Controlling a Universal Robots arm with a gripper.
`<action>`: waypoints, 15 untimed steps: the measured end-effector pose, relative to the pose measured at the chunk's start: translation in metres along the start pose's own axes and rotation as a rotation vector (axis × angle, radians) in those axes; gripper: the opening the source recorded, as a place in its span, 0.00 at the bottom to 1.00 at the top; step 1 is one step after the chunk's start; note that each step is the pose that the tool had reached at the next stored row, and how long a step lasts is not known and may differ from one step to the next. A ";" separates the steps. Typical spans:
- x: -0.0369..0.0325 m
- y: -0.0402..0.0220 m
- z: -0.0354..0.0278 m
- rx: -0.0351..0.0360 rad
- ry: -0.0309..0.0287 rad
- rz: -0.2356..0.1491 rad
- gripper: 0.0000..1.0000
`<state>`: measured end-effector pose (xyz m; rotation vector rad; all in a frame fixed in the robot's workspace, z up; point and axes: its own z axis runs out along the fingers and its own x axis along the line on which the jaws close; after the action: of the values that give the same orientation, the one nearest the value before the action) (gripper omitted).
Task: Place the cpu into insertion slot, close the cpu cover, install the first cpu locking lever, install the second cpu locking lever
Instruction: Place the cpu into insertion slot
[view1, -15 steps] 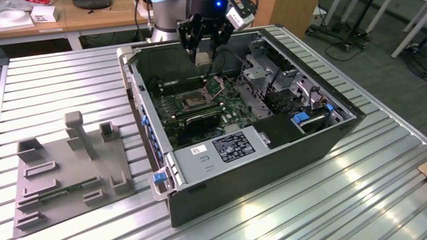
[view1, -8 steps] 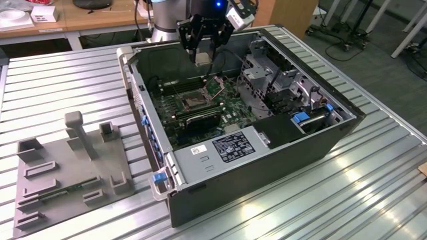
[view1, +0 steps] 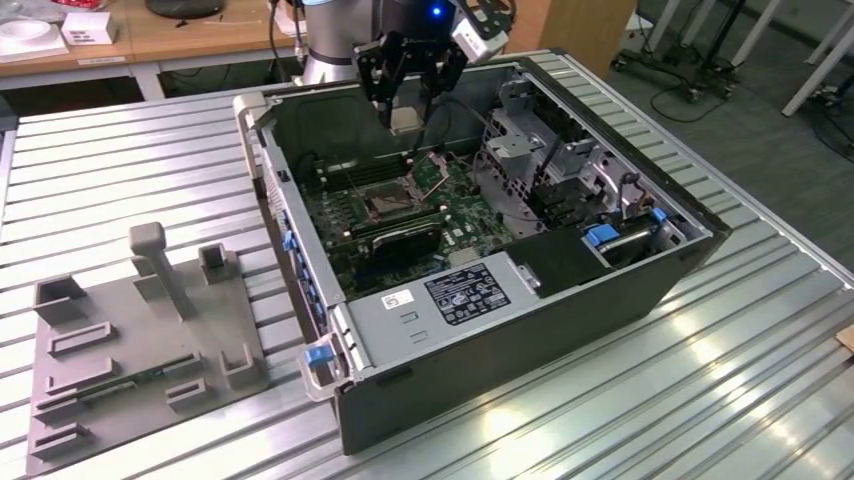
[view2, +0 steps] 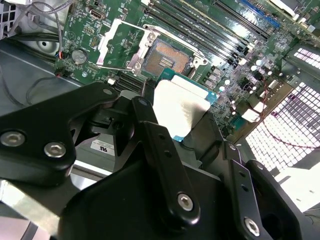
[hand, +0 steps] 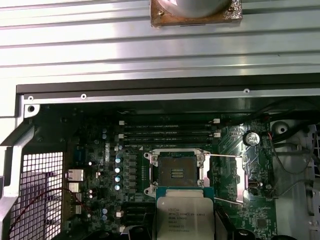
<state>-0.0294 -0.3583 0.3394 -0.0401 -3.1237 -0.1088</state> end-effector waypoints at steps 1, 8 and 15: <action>0.0000 0.0000 0.0000 0.0000 0.0000 0.000 0.54; 0.0000 -0.0002 0.0029 0.0008 0.0000 0.000 0.54; -0.0001 -0.0006 0.0083 0.0014 -0.0001 0.000 0.54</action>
<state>-0.0294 -0.3583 0.3310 -0.0402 -3.1238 -0.1066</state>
